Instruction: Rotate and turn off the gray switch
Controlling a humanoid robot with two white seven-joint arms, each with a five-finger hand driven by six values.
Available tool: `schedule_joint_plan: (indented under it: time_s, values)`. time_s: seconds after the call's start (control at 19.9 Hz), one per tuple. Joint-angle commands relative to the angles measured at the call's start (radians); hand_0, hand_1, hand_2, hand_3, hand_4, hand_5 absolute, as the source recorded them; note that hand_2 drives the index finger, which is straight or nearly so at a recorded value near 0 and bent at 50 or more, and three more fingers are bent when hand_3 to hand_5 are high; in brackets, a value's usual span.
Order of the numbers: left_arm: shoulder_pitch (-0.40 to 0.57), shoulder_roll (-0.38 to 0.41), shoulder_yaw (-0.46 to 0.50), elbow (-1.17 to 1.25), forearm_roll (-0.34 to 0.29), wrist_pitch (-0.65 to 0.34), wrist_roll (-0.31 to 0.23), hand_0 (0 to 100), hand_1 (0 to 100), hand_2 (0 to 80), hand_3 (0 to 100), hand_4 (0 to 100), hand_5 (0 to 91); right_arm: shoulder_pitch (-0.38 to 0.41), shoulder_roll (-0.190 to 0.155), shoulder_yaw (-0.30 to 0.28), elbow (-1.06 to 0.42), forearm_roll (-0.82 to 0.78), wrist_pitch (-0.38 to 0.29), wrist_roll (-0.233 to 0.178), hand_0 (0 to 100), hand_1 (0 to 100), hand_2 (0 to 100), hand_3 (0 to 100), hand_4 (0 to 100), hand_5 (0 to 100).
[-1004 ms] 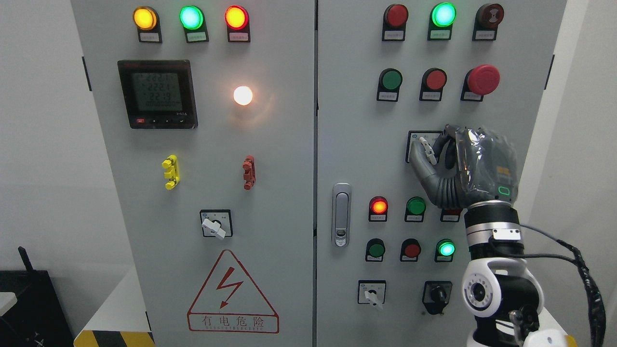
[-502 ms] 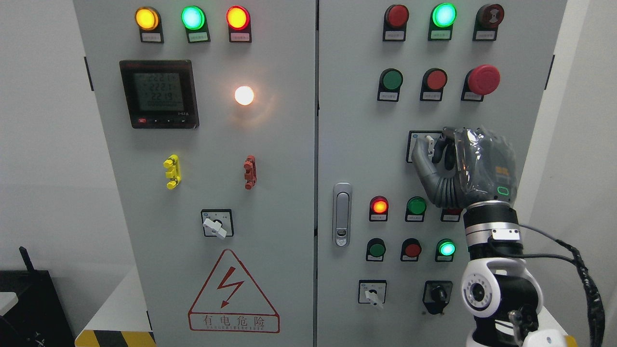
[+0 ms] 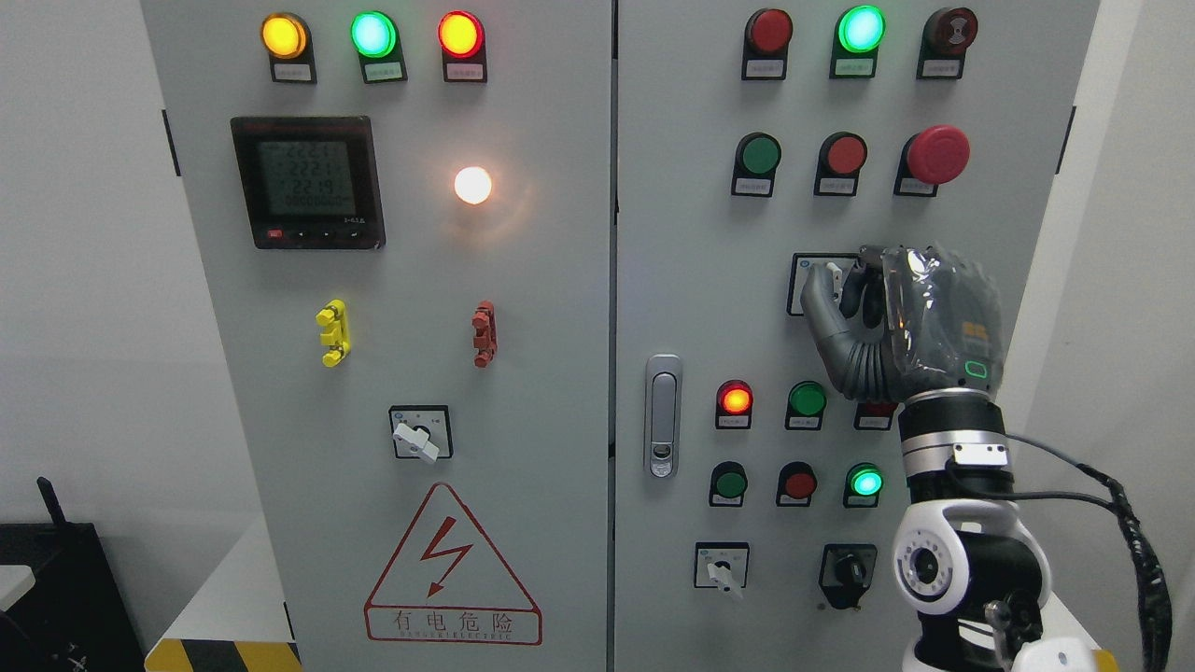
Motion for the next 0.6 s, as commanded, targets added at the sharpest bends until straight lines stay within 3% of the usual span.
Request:
schedule_joint_plan:
  time_s: [0.0,0.3,0.55]
  values:
    - [0.0,0.0,-0.002,0.014,0.0,0.001,-0.001,12,39,0.0,0,0,0.0,0.0,0.001,-0.034,-0.001,-0.002,0.001,0.0,42,22,81,98,93,100]
    - [0.0,0.0,-0.002,0.014,0.0,0.001,-0.001,12,39,0.0,0,0,0.0,0.0,-0.001,-0.035,-0.004,-0.004,0.0,0.0,32,23,80,97,93,100]
    - [0.0,0.0,-0.002,0.014,0.0,0.001,-0.002,12,39,0.0,0,0,0.0,0.003,-0.006,-0.04,-0.01,-0.007,-0.007,0.0,30,24,80,97,93,100]
